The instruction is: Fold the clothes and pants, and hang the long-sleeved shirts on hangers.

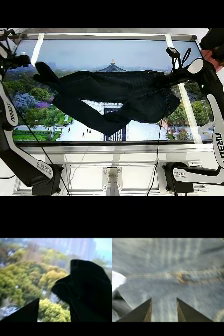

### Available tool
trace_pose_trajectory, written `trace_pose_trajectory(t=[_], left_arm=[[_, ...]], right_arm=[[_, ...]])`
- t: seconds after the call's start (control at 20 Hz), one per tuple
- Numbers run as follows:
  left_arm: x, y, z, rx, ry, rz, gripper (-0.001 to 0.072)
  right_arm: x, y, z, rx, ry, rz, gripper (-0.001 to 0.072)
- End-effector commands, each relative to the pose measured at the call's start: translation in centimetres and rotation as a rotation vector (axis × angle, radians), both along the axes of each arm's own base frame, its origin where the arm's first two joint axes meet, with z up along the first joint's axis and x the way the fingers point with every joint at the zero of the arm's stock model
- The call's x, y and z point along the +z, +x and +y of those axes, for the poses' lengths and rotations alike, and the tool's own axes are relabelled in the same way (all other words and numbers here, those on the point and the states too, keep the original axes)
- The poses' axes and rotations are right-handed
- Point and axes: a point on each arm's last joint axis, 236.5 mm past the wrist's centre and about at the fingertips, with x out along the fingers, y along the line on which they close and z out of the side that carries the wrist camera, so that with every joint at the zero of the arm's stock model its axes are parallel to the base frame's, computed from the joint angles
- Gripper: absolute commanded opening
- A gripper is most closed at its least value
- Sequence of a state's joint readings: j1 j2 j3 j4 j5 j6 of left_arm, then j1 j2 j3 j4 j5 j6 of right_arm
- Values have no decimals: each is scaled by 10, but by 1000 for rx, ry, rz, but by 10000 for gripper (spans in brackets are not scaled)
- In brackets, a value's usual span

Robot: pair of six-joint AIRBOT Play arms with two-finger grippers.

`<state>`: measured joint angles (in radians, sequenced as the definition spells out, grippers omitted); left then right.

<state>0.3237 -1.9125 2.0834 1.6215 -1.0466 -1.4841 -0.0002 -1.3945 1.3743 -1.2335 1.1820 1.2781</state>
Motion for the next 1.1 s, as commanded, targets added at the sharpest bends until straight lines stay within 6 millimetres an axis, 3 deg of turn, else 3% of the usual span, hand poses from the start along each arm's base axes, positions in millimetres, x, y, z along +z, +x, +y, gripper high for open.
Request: trace_pose_trajectory(t=[0.0,0.15,0.3,0.45,0.5,0.7,0.85,0.95,1.05], left_arm=[[19,-35,9,-3,-38,59,413],[53,-60,-36,-234,-175,49,414],[53,-98,-75,-336,-340,108,415],[33,-131,-118,-401,-515,208,416],[24,-142,-132,-417,-563,240,416],[-7,-189,-167,-480,-616,348,414],[-33,-231,-170,-447,-628,404,414],[-45,-255,-171,-429,-648,418,413],[-53,-266,-168,-390,-645,392,413]], right_arm=[[-5,-30,-12,62,-96,87,297],[19,-59,-6,131,-107,18,249],[9,-107,2,147,-74,12,257],[-26,-139,21,195,-32,56,517],[-36,-146,33,277,-44,56,569],[-43,-134,109,563,-117,-145,564],[-57,-128,161,747,-225,-278,563],[-77,-125,174,837,-300,-278,563],[-94,-118,179,873,-340,-249,563]])
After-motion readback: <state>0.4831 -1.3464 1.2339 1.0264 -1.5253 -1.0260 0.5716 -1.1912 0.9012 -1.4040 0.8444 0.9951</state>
